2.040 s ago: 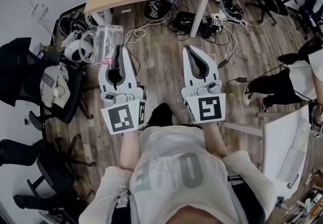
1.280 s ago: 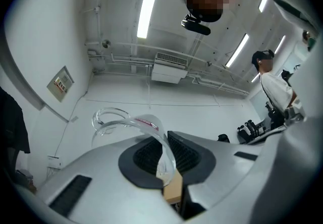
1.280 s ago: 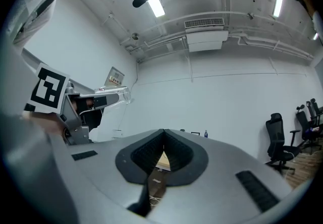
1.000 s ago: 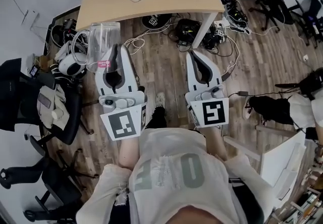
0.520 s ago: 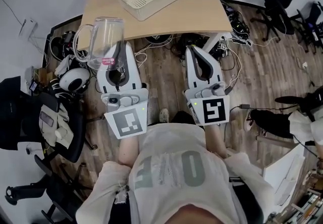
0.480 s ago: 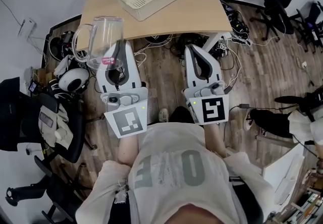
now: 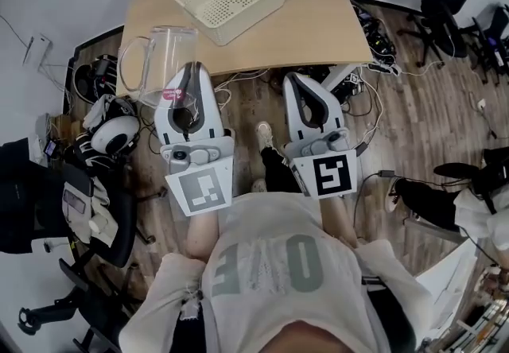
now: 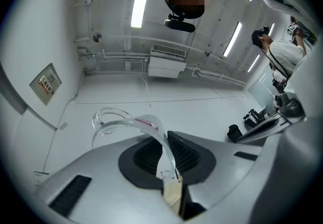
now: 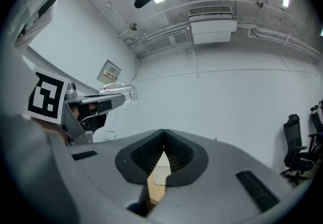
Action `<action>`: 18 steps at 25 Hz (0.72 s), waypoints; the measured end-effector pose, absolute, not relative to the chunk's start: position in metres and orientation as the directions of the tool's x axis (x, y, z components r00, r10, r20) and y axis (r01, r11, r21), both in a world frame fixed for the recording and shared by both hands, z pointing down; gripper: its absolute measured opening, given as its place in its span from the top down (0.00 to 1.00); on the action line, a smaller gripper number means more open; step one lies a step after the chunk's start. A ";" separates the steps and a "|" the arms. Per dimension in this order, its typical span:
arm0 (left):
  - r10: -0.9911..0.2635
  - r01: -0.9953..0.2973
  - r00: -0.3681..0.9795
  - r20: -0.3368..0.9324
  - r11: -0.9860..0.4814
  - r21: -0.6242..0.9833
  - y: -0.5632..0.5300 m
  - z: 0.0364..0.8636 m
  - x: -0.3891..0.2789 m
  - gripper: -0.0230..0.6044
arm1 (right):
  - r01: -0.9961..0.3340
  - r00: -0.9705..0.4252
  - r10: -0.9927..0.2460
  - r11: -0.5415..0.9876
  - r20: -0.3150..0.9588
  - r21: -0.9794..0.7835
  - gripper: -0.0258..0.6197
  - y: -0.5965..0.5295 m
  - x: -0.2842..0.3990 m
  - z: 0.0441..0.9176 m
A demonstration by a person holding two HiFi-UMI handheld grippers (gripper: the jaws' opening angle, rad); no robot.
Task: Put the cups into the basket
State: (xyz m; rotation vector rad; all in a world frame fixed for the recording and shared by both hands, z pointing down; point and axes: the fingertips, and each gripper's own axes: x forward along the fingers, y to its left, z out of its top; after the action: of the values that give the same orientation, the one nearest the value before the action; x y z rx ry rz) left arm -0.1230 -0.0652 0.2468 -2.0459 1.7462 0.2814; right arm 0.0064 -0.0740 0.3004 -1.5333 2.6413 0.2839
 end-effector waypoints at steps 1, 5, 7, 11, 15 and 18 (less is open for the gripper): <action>-0.888 -0.975 0.184 -0.422 -0.112 -0.191 -0.075 0.247 -0.123 0.91 | -0.865 -0.500 -0.852 0.486 -0.154 0.123 0.96 -0.085 0.006 0.301; -0.884 -0.975 0.185 -0.429 -0.112 -0.191 -0.119 0.243 -0.124 0.91 | -0.866 -0.500 -0.850 0.484 -0.168 0.130 0.96 -0.136 0.007 0.294; -0.883 -0.976 0.175 -0.435 -0.099 -0.193 -0.145 0.239 -0.127 0.91 | -0.860 -0.509 -0.841 0.491 -0.184 0.137 0.96 -0.165 0.006 0.289; -0.888 -0.983 0.150 -0.434 -0.088 -0.160 -0.203 0.228 -0.128 0.91 | -0.847 -0.532 -0.822 0.512 -0.203 0.145 0.96 -0.227 0.008 0.276; -0.891 -0.986 0.128 -0.436 -0.067 -0.152 -0.256 0.222 -0.130 0.91 | -0.831 -0.555 -0.804 0.524 -0.213 0.187 0.96 -0.283 0.000 0.260; -0.896 -0.989 0.110 -0.430 -0.056 -0.136 -0.292 0.220 -0.132 0.91 | -0.818 -0.575 -0.791 0.550 -0.210 0.168 0.96 -0.316 -0.005 0.256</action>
State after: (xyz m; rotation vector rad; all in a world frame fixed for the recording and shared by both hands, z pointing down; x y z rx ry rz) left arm -0.1316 -0.2922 0.2203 -2.0047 1.8354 0.3242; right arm -0.0048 -0.3161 0.2564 -1.3894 2.6680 0.3770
